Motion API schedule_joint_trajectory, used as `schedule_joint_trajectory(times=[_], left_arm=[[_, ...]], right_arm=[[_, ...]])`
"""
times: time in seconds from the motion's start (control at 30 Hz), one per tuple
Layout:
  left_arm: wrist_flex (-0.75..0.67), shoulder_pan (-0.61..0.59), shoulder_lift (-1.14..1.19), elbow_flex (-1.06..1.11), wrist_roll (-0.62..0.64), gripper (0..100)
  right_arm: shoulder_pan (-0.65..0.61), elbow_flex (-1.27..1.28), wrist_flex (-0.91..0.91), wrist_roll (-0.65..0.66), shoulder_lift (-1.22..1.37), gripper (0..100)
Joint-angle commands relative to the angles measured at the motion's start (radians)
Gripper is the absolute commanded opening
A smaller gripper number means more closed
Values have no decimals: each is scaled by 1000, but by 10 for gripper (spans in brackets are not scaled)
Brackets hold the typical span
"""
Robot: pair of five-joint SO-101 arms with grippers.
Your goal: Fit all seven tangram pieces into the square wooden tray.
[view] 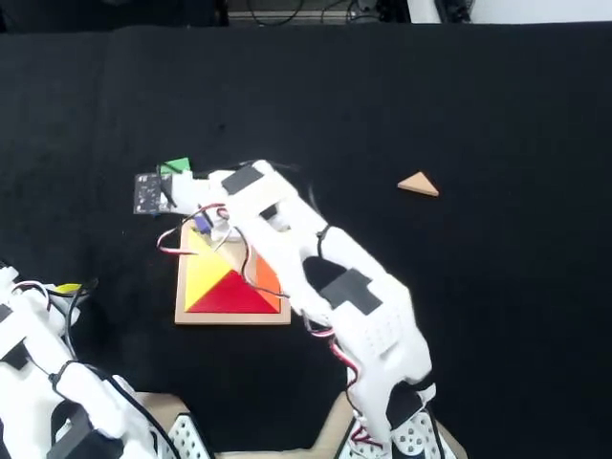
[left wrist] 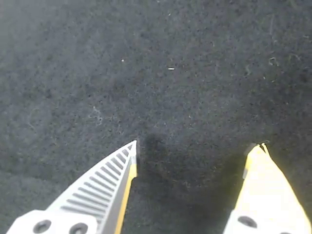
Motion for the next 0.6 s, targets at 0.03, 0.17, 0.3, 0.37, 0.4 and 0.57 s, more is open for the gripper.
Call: schedule_joint_trajectory(times=[0.03,0.17,0.3,0.37,0.4,0.57], left_arm=[[-12,13,-14,-15,11,340],[-12,13,-14,-15,11,340],[-12,13,-14,-15,11,340],[-12,13,-14,-15,11,340],[-12,13,-14,-15,11,340],[-12,13,-14,-15,11,340]], right_arm=[[20,-38,81,9,-119,11],[21,-38,77,8,-107,11],[60,-45,74,6,-94,11],[95,-36,75,6,-108,11],[118,-33,81,9,-111,11],[180,-28,104,6,-136,16]])
